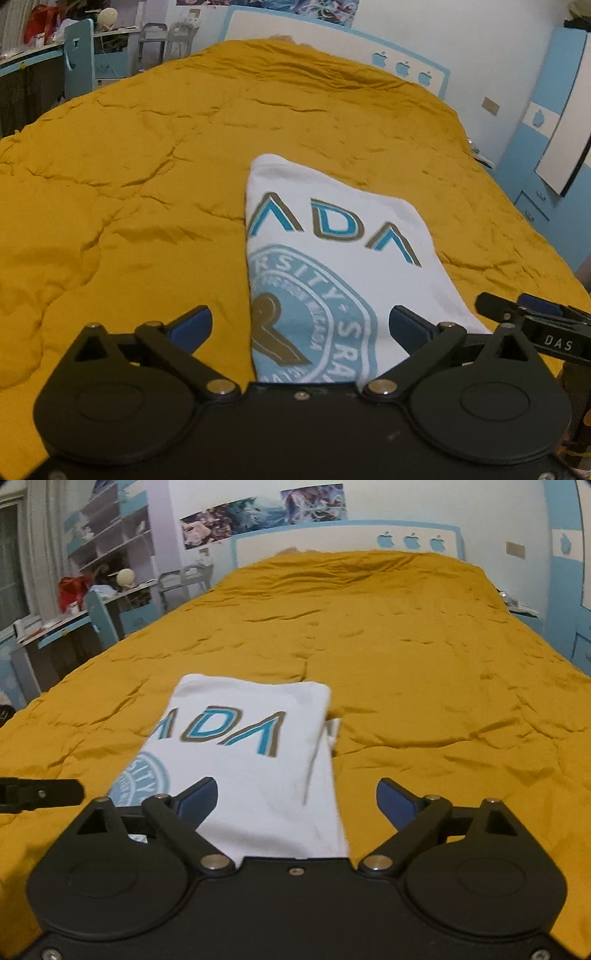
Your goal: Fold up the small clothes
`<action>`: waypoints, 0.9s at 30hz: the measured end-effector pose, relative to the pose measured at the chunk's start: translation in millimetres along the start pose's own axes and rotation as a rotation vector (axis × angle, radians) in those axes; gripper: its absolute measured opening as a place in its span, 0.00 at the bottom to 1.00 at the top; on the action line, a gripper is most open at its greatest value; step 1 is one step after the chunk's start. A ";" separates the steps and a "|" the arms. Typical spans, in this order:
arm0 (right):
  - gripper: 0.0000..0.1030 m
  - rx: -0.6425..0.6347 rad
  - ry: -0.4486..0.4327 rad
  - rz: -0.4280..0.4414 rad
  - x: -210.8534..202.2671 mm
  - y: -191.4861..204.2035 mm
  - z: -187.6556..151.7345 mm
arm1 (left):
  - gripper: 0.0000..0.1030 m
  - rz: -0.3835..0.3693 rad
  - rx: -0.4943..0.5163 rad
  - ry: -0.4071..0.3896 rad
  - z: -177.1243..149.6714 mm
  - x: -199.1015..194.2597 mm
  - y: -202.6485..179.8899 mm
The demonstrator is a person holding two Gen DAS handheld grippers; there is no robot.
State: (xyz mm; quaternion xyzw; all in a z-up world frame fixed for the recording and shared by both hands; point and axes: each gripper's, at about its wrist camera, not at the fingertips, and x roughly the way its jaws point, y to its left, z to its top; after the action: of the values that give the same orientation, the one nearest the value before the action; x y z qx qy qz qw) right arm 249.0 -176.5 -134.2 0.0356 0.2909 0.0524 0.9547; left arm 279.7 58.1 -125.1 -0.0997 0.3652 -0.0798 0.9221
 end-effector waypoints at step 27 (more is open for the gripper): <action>0.96 -0.065 -0.026 -0.106 -123.9 57.4 -15.0 | 1.00 0.171 0.065 -0.024 -20.6 -131.3 -34.1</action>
State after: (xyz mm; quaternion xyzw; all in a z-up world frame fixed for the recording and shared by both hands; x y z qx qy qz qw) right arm 133.8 -134.0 -72.6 -0.0104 0.2780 0.0108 0.9605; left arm 168.4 51.4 -45.1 -0.0394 0.3586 -0.0114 0.9326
